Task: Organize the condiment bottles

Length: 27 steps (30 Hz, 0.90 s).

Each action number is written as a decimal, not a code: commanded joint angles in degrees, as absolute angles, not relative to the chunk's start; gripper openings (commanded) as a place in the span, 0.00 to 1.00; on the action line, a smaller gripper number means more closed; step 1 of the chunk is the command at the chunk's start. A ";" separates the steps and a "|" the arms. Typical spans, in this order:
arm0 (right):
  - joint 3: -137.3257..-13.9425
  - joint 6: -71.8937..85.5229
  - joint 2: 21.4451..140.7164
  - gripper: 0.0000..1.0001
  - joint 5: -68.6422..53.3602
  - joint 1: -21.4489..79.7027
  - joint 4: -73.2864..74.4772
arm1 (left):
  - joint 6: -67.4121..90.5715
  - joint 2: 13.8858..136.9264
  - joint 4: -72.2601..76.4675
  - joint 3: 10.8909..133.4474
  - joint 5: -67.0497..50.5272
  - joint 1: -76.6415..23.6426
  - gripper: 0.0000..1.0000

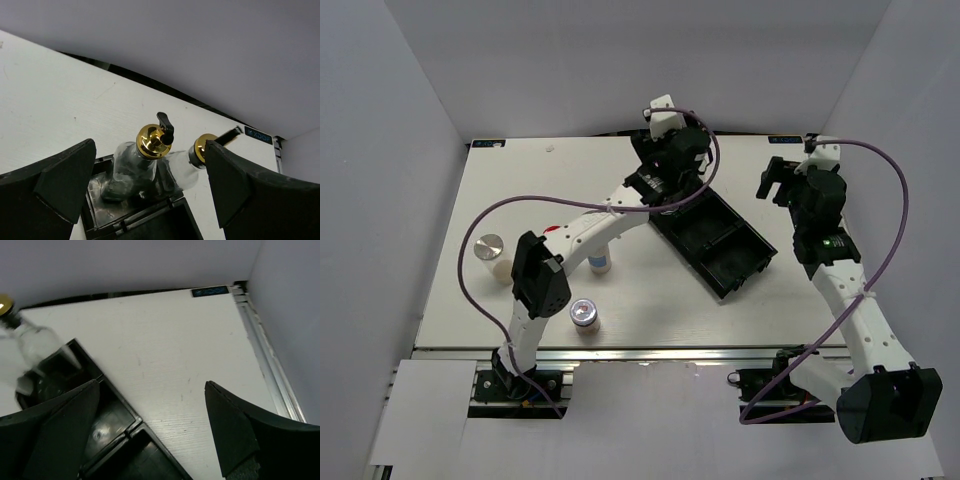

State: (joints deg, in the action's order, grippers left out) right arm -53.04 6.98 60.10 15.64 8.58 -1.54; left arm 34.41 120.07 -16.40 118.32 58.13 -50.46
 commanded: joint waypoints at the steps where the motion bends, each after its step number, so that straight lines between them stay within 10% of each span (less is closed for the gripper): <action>1: -57.21 1.77 58.62 0.89 1.46 8.17 2.09 | 28.57 110.76 -19.31 119.18 53.88 -50.62 0.98; 11: -58.79 -7.02 53.18 0.89 -22.32 18.53 9.57 | 27.94 87.30 -25.49 95.51 57.40 -48.26 0.98; 27: -74.87 -12.83 86.29 0.89 -7.66 51.85 9.94 | 41.48 66.27 -32.34 65.57 44.64 -19.08 0.98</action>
State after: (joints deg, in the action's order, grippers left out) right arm -70.94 -11.49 82.11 -13.10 50.13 11.38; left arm 38.87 67.46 -29.63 66.48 46.04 -19.84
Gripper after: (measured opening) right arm 0.895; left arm 0.983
